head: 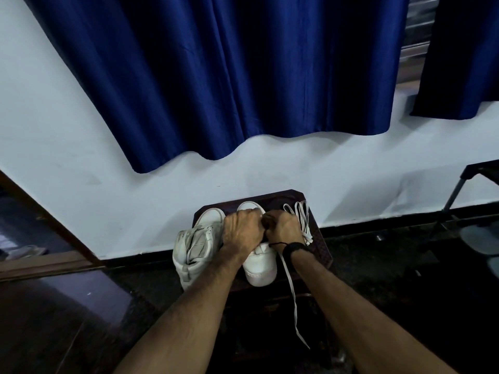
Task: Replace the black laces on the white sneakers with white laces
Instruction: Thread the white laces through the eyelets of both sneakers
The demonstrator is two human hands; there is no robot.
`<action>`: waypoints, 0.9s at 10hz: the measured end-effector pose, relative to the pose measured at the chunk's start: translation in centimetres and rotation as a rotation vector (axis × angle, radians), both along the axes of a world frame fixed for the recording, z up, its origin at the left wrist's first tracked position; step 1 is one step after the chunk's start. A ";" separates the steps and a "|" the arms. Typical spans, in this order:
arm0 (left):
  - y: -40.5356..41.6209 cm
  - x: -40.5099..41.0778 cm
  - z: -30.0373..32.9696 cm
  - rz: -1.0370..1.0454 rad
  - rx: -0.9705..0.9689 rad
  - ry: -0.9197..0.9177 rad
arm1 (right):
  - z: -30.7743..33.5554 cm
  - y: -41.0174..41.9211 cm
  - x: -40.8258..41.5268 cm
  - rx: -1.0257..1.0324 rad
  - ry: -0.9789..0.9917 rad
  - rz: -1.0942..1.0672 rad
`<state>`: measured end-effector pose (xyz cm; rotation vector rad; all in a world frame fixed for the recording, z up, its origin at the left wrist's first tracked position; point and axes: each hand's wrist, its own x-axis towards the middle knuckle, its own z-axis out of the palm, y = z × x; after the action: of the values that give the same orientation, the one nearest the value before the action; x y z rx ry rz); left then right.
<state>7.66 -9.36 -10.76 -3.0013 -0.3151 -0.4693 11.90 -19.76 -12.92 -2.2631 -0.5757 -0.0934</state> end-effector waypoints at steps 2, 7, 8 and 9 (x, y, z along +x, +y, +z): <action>-0.4 -0.2 0.1 -0.007 0.007 -0.025 | -0.8 -0.8 0.0 0.510 0.502 -0.153; 0.8 0.1 -1.7 -0.006 0.010 -0.292 | 0.1 -2.7 3.5 1.100 0.668 -0.293; 0.7 0.1 -1.7 0.047 0.016 -0.292 | 2.7 -5.9 3.8 1.354 0.787 -0.178; 0.6 0.0 -1.6 0.138 0.028 -0.253 | 3.8 -8.4 3.4 0.092 0.239 -0.068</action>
<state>7.69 -8.77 -12.34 -2.8680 -0.5250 -0.8328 15.25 -28.16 -9.13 -2.1649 -0.3604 0.1133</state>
